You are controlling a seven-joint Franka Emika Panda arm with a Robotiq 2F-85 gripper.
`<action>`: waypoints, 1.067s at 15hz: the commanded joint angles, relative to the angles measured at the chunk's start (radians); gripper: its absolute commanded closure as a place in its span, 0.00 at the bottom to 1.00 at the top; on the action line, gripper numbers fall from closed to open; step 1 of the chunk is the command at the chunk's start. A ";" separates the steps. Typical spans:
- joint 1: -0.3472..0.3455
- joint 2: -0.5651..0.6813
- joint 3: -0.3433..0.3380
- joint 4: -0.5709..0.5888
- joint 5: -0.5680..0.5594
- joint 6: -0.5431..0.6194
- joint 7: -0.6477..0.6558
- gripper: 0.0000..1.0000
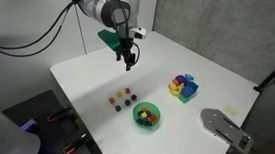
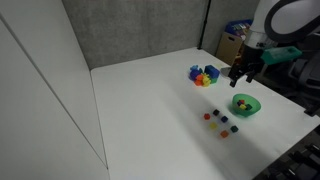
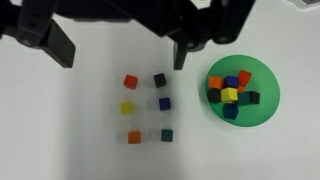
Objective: Pick up the top left orange block from the table and put it in the green bowl
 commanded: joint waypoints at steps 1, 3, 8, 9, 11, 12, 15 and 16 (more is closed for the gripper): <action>0.019 0.091 0.011 0.017 0.023 0.100 0.042 0.00; 0.034 0.147 0.014 0.030 0.021 0.155 0.060 0.00; 0.086 0.288 0.004 0.063 -0.006 0.299 0.111 0.00; 0.097 0.319 0.000 0.076 -0.006 0.320 0.123 0.00; 0.118 0.379 -0.012 0.105 -0.006 0.353 0.144 0.00; 0.128 0.410 -0.019 0.125 -0.005 0.365 0.151 0.00; 0.149 0.498 -0.039 0.199 0.005 0.365 0.171 0.00; 0.154 0.524 -0.045 0.224 0.006 0.359 0.175 0.00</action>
